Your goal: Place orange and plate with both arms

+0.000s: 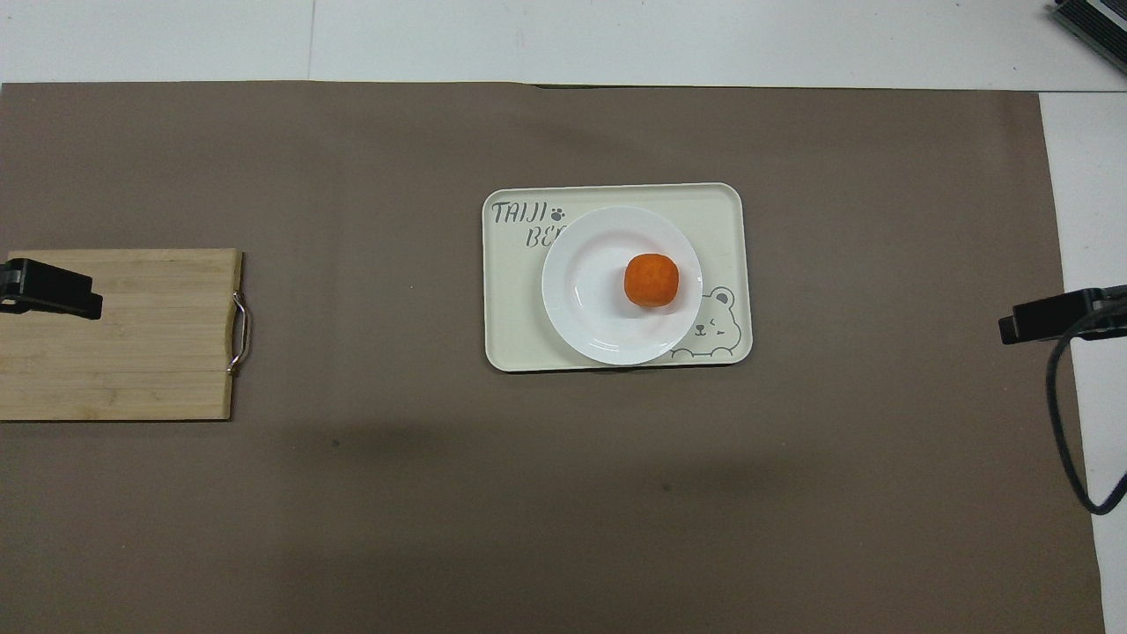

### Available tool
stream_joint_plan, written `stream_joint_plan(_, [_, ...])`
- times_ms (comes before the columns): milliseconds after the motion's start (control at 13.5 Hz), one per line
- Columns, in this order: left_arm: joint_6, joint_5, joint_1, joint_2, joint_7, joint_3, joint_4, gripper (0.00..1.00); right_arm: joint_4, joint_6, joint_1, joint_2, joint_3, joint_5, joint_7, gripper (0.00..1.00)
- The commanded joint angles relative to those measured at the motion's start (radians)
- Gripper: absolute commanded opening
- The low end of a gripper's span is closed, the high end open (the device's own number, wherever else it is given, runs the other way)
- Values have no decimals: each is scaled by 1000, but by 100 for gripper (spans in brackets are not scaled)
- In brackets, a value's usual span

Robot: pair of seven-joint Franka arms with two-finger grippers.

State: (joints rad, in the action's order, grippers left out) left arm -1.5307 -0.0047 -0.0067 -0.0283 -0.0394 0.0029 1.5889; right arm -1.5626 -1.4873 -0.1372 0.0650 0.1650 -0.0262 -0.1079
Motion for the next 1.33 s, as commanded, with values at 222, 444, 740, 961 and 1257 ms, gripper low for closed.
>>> stream_joint_plan(222, [27, -11, 10, 11, -10, -4, -29, 100, -33, -10, 8, 29, -9, -12, 19, 100])
stream_joint_plan(444, [27, -11, 10, 11, -10, -4, -29, 100, -25, -22, 8, 24, -5, -12, 17, 100])
stream_joint_plan(740, [27, -11, 10, 11, -10, -4, -29, 100, -28, -28, 8, 24, -7, -27, 2, 100])
stream_joint_plan(961, [27, -11, 10, 11, -10, -4, -29, 100, -28, -28, 8, 24, -5, -31, -1, 100])
stream_joint_plan(1257, [27, -11, 10, 11, -10, -4, -29, 100, -33, -25, 8, 27, -5, -31, 2, 100])
